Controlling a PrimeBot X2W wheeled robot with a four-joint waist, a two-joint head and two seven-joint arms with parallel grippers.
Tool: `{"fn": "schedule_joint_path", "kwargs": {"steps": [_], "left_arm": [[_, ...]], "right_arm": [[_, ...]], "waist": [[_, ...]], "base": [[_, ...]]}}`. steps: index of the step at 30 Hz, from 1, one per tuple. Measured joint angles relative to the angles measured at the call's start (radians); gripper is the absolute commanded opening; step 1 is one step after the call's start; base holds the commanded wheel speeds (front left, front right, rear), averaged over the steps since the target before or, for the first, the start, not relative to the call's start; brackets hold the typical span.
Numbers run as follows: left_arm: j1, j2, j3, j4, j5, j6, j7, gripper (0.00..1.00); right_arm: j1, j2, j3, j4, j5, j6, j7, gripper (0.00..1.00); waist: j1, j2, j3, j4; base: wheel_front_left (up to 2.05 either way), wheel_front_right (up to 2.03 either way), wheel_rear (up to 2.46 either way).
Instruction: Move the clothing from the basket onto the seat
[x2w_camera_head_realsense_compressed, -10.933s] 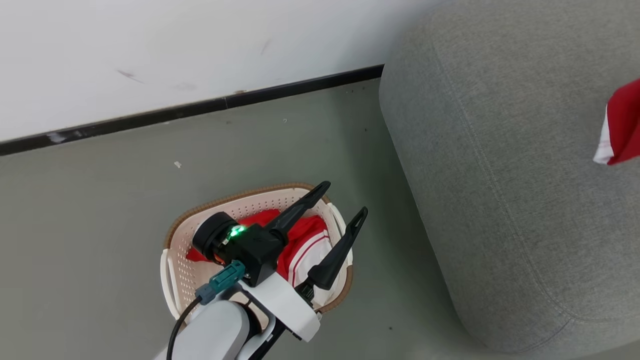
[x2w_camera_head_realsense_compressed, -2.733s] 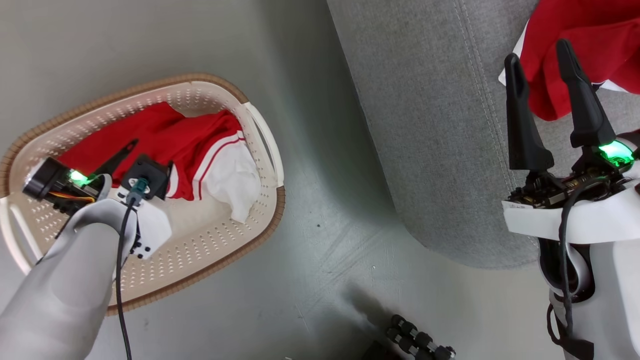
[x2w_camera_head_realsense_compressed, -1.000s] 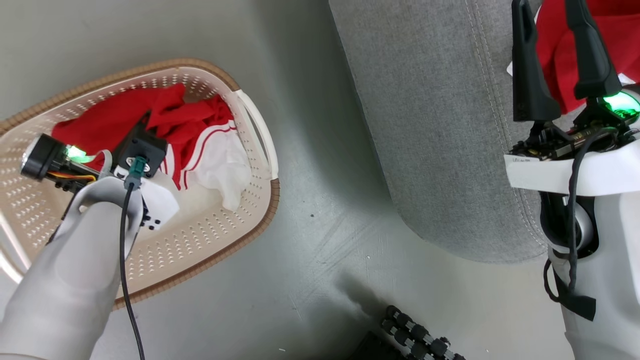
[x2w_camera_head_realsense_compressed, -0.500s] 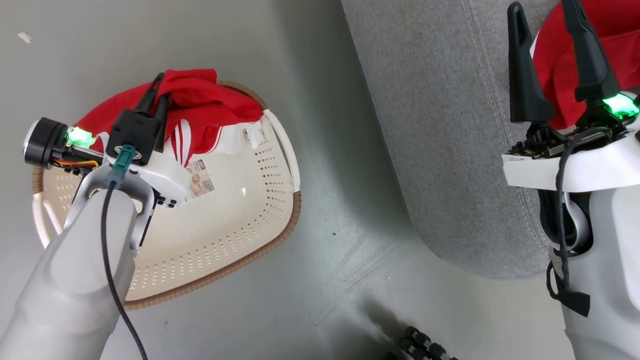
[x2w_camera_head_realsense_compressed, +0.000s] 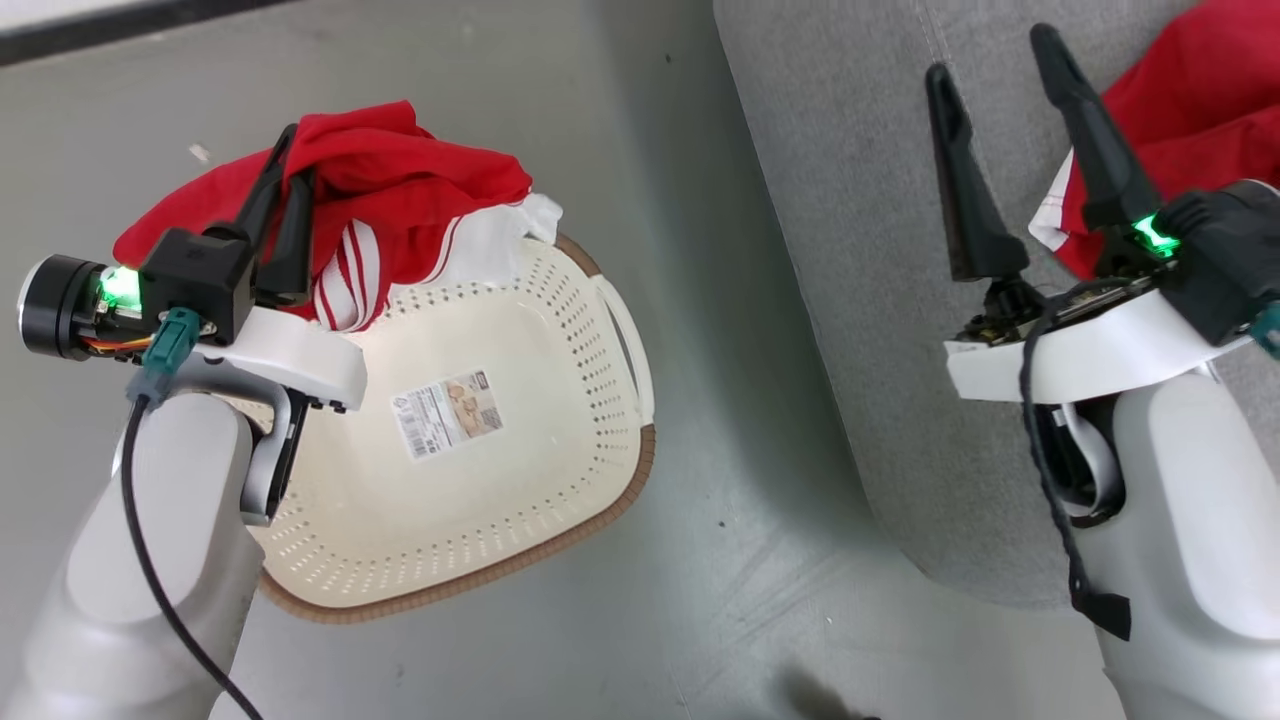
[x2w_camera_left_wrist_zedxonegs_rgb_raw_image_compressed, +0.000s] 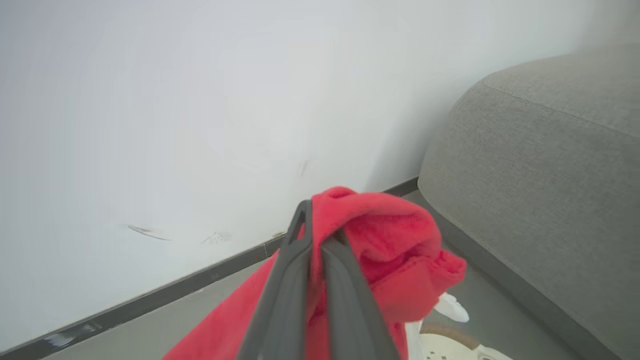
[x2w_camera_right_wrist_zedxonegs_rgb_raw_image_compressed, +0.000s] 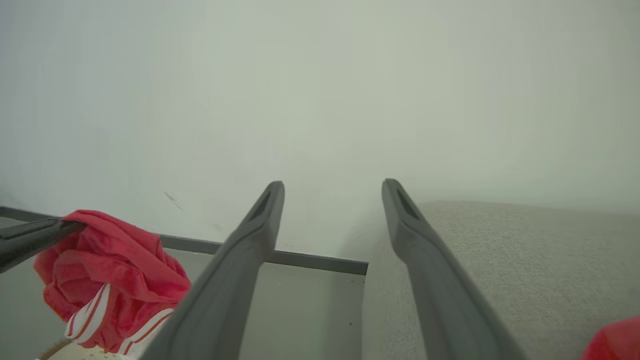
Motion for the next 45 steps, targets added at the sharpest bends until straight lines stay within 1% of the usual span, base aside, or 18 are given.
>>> {"fn": "schedule_joint_path", "kwargs": {"steps": [5, 12, 19, 22, 25, 29, 31, 34, 38, 39, 45], "left_arm": [[0.028, 0.001, 0.015, -0.051, -0.031, -0.016, -0.005, 0.0], [0.093, 0.008, 0.016, -0.087, -0.051, -0.036, -0.004, 0.0], [0.146, 0.002, 0.007, -0.124, -0.081, -0.051, 0.002, 0.0], [0.167, 0.003, -0.001, -0.141, -0.085, -0.059, 0.011, 0.0], [0.186, 0.002, -0.01, -0.161, -0.089, -0.06, 0.02, 0.0], [0.2, 0.002, -0.019, -0.192, -0.091, -0.077, 0.032, 0.0], [0.209, 0.003, -0.026, -0.204, -0.096, -0.077, 0.037, 0.0], [0.216, 0.007, -0.038, -0.227, -0.098, -0.088, 0.05, 0.0], [0.225, 0.008, -0.06, -0.257, -0.098, -0.104, 0.072, 0.0], [0.225, 0.008, -0.06, -0.257, -0.098, -0.104, 0.072, 0.0], [0.228, 0.002, -0.101, -0.296, -0.103, -0.129, 0.105, 0.0]], "right_arm": [[0.002, -0.01, 0.048, 0.038, -0.044, 0.0, 0.0, 1.0], [0.021, -0.073, 0.095, 0.092, -0.061, 0.0, 0.0, 1.0], [0.047, -0.133, 0.168, 0.155, -0.057, 0.0, 0.0, 1.0], [0.048, -0.157, 0.19, 0.171, -0.046, 0.0, 0.0, 1.0], [0.049, -0.171, 0.215, 0.187, -0.037, 0.0, 0.0, 1.0], [0.07, -0.181, 0.241, 0.201, -0.004, 0.0, 0.0, 1.0], [0.084, -0.186, 0.258, 0.212, 0.007, 0.0, 0.0, 1.0], [0.093, -0.206, 0.293, 0.223, 0.015, 0.0, 0.0, 1.0], [0.105, -0.24, 0.355, 0.239, 0.031, 0.0, 0.0, 1.0], [0.105, -0.24, 0.355, 0.239, 0.031, 0.0, 0.0, 1.0], [0.108, -0.281, 0.472, 0.252, 0.075, 0.0, 0.0, 1.0]], "waist": [[0.0, 0.0, -0.056, 0.03], [0.0, 0.0, -0.14, 0.074], [0.0, 0.0, -0.225, 0.12], [0.0, 0.0, -0.261, 0.14], [-0.0001, 0.0, -0.297, 0.161], [-0.0001, 0.0, -0.342, 0.188], [0.0, 0.0, -0.365, 0.201], [0.0, 0.0, -0.397, 0.22], [0.0, 0.0, -0.439, 0.244], [0.0, 0.0, -0.439, 0.244], [-0.0001, 0.0, -0.496, 0.277]], "base": [[0.0, 0.0, 0.0], [0.0, 0.0, 0.0], [0.0, 0.0, 0.0], [0.0, 0.0, 0.0], [0.0, 0.0, 0.0], [0.0, 0.0, 0.0], [0.0, 0.0, 0.0], [0.0, 0.0, 0.0], [0.0, 0.0, 0.0], [0.0, 0.0, 0.0], [0.0, 0.0, 0.0]]}}
